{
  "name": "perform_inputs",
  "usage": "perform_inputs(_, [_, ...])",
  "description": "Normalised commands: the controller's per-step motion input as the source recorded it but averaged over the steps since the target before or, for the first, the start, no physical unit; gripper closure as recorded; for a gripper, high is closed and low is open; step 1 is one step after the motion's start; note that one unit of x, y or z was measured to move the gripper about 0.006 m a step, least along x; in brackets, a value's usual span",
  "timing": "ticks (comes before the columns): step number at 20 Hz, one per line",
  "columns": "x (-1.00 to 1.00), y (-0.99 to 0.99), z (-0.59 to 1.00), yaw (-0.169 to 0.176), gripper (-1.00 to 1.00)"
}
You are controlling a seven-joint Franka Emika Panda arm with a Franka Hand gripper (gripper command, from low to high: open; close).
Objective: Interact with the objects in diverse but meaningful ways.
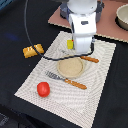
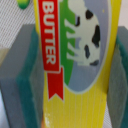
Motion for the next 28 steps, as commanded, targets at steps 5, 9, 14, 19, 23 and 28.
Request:
perform_inputs(5, [-0.76, 0.0, -0.26, -0.117, 1.0])
perform_inputs(9, [-0.7, 0.0, -0.21, -0.132, 1.0])
perform_inputs(14, [-0.73, 0.21, 0.37, -0.108, 1.0])
perform_inputs(19, [-0.81, 0.3, 0.41, -0.045, 1.0])
perform_inputs(23, [-0.83, 0.23, 0.08, 0.0, 1.0])
perform_inputs(28, [-0.95, 0.31, -0.09, 0.0, 1.0])
